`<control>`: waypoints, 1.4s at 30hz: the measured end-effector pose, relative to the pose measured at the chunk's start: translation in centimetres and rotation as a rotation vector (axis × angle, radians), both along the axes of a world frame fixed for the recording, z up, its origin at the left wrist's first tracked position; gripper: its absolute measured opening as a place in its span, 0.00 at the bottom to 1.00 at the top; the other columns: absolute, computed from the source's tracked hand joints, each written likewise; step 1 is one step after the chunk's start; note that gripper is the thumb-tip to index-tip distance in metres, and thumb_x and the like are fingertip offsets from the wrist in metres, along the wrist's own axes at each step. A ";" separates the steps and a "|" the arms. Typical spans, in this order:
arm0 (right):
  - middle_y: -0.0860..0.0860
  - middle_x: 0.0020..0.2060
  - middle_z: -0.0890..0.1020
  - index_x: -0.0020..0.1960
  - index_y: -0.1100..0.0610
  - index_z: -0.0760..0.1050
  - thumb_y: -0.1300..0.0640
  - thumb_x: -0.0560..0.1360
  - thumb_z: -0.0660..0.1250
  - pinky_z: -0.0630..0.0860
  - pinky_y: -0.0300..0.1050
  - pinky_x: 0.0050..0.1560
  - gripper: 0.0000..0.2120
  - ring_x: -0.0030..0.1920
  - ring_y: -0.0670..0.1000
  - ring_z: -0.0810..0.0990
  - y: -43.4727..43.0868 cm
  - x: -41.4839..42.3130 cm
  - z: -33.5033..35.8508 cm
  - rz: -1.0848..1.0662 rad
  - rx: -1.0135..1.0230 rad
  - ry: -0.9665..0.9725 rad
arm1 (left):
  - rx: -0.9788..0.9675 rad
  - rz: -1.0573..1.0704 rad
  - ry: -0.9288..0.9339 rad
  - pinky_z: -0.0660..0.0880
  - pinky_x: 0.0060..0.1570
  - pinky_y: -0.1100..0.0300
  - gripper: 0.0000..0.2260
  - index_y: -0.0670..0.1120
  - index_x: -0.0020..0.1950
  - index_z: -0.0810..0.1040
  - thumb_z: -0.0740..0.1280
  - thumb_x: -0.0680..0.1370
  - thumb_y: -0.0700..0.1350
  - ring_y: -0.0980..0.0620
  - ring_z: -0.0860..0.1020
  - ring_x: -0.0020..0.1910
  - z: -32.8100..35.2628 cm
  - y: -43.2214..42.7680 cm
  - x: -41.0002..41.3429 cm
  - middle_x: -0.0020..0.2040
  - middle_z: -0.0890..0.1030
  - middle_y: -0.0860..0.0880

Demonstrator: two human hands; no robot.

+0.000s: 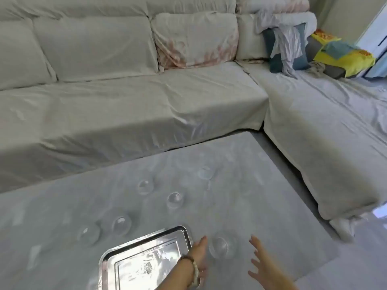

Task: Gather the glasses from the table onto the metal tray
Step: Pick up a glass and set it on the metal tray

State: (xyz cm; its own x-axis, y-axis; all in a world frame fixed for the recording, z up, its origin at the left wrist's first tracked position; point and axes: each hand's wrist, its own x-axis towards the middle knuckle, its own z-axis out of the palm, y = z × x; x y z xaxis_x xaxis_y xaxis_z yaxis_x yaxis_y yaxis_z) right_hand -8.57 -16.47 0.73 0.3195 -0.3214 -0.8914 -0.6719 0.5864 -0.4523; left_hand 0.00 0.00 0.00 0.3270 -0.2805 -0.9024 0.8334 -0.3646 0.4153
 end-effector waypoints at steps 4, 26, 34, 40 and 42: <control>0.54 0.73 0.66 0.70 0.51 0.69 0.45 0.78 0.60 0.64 0.57 0.69 0.22 0.71 0.57 0.66 0.4 1.2 -5.0 0.110 -0.044 -0.150 | 0.029 -0.074 -0.061 0.77 0.48 0.54 0.23 0.57 0.72 0.59 0.49 0.78 0.62 0.45 0.77 0.57 -5.4 -1.7 1.0 0.68 0.68 0.47; 0.50 0.53 0.85 0.50 0.55 0.84 0.42 0.79 0.51 0.72 0.46 0.61 0.26 0.54 0.46 0.82 4.3 2.0 -12.9 0.048 -0.288 -0.660 | -0.478 -0.046 -0.239 0.80 0.45 0.52 0.24 0.54 0.59 0.76 0.49 0.77 0.64 0.51 0.83 0.48 -12.5 -1.6 0.2 0.57 0.82 0.49; 0.56 0.63 0.80 0.68 0.55 0.71 0.40 0.77 0.53 0.72 0.53 0.65 0.27 0.63 0.54 0.79 9.9 1.0 -10.4 0.280 -0.072 -0.941 | -0.621 0.108 -0.618 0.72 0.62 0.47 0.27 0.52 0.70 0.67 0.68 0.72 0.55 0.47 0.77 0.61 -8.6 5.3 -1.3 0.65 0.76 0.48; 0.51 0.63 0.80 0.67 0.52 0.72 0.41 0.78 0.53 0.72 0.46 0.65 0.24 0.65 0.50 0.77 17.1 1.2 -7.1 0.619 -0.040 -1.053 | -0.516 0.192 -1.010 0.71 0.64 0.49 0.30 0.51 0.72 0.65 0.67 0.71 0.56 0.49 0.76 0.63 -5.2 14.7 -3.0 0.67 0.75 0.48; 0.50 0.61 0.81 0.65 0.50 0.74 0.41 0.77 0.55 0.76 0.44 0.59 0.23 0.63 0.49 0.78 19.4 1.2 -6.3 0.730 -0.074 -1.069 | -0.449 0.188 -1.141 0.71 0.65 0.52 0.28 0.54 0.72 0.63 0.64 0.74 0.57 0.54 0.74 0.64 -4.5 17.8 -3.8 0.69 0.73 0.51</control>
State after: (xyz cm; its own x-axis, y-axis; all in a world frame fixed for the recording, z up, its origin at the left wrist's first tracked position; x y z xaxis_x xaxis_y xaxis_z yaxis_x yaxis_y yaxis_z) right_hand -7.40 2.96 -5.60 0.9788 0.1906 -0.0747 -0.1115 0.1903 -0.9754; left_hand -3.81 17.83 -4.49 0.9307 -0.3551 0.0882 -0.0626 0.0830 0.9946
